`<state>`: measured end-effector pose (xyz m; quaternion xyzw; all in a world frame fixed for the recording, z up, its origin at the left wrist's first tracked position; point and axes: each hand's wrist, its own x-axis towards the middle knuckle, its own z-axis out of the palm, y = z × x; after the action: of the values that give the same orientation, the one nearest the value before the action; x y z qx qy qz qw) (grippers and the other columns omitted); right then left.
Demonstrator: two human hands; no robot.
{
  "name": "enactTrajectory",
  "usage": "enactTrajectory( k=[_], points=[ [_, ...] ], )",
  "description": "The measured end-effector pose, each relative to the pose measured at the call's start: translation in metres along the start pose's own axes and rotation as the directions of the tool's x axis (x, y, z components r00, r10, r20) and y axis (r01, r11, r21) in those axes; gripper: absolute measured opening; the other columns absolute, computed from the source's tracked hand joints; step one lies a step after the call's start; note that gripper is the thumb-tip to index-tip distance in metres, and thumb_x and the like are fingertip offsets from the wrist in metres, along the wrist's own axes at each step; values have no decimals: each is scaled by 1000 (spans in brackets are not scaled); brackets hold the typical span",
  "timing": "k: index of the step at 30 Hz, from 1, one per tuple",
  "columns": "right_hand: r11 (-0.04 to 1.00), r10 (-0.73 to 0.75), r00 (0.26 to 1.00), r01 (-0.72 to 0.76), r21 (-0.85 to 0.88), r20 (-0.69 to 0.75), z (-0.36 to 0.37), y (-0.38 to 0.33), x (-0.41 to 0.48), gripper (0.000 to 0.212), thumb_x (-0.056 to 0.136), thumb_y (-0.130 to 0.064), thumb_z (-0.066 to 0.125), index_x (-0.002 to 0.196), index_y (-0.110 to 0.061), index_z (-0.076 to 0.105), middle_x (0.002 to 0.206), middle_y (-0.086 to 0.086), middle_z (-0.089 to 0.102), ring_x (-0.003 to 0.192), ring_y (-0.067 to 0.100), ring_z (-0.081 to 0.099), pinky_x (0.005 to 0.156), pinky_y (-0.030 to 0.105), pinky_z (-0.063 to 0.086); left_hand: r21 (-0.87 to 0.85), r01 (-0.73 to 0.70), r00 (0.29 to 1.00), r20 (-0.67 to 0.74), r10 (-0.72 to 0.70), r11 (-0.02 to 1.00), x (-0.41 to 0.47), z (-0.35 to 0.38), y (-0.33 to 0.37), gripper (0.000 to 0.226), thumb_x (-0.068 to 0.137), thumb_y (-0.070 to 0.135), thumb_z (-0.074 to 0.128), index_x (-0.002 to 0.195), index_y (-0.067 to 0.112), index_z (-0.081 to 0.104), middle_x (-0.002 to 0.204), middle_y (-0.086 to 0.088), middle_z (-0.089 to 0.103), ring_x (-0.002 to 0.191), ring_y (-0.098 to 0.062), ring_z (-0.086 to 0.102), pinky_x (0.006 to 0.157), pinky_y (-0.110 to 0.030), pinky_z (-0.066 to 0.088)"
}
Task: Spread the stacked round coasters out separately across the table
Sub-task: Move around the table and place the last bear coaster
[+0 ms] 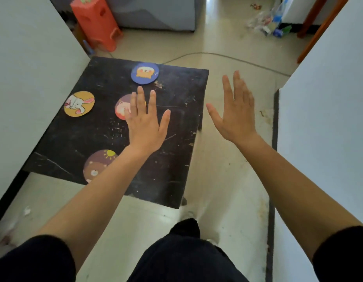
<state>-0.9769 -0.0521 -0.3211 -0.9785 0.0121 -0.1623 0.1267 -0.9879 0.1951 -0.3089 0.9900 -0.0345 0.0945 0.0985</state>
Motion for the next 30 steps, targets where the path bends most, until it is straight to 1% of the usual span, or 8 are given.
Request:
enactTrajectory(
  k=[4,8,14,21,23,26,28,30],
  points=[
    [997,-64,997,62,41,46,15,9,33,81,94,-67,34,157,-24,9,166,11,6,151,33,12,117,43,5,-27,121,992,-38,-122,992,18,18,5,69,97,60,20,153,19,19,164,-14,10,150,-33,7,115,-59,14],
    [981,-195,979,195,8,56,36,17,74,79,94,-66,35,156,-22,12,164,13,12,149,34,19,116,45,9,-88,221,973,-44,-226,971,44,47,13,69,98,58,23,153,17,19,163,-15,10,149,-35,7,116,-58,12],
    [960,-266,948,276,-38,174,67,40,172,79,95,-63,36,155,-18,13,164,16,12,149,36,18,119,51,15,-123,375,925,110,-363,919,128,89,13,72,97,60,19,155,18,11,164,-13,1,150,-31,-1,117,-58,6],
    [915,-388,856,402,32,342,106,-12,265,78,95,-57,41,156,-15,15,163,19,13,148,38,20,117,51,21,-89,542,838,133,-530,835,157,92,-40,71,97,58,23,154,16,17,163,-17,8,149,-36,8,116,-59,14],
    [881,-458,800,467,76,387,121,-36,281,77,96,-55,43,156,-15,16,163,19,12,148,38,20,117,50,23,-124,636,771,148,-620,761,153,93,-55,70,97,56,29,154,16,17,163,-18,8,148,-36,9,115,-58,15],
    [848,-514,714,508,153,475,148,-76,305,76,97,-52,45,156,-14,15,163,19,15,147,38,20,117,51,26,-218,792,607,188,-772,570,146,99,-74,70,97,51,37,154,14,17,163,-18,7,147,-37,10,114,-56,18],
    [839,-535,673,494,229,510,169,-104,317,75,96,-49,49,155,-12,18,159,19,23,143,40,27,112,52,31,-269,851,512,229,-828,452,143,106,-87,72,97,50,40,154,13,16,163,-19,7,147,-38,11,114,-54,19],
    [833,-550,628,461,307,551,193,-129,323,73,96,-44,53,153,-13,21,151,18,36,133,41,40,101,51,40,-310,893,414,285,-864,325,143,117,-99,75,96,48,44,154,12,14,163,-19,7,147,-40,12,115,-51,17]
  ],
)
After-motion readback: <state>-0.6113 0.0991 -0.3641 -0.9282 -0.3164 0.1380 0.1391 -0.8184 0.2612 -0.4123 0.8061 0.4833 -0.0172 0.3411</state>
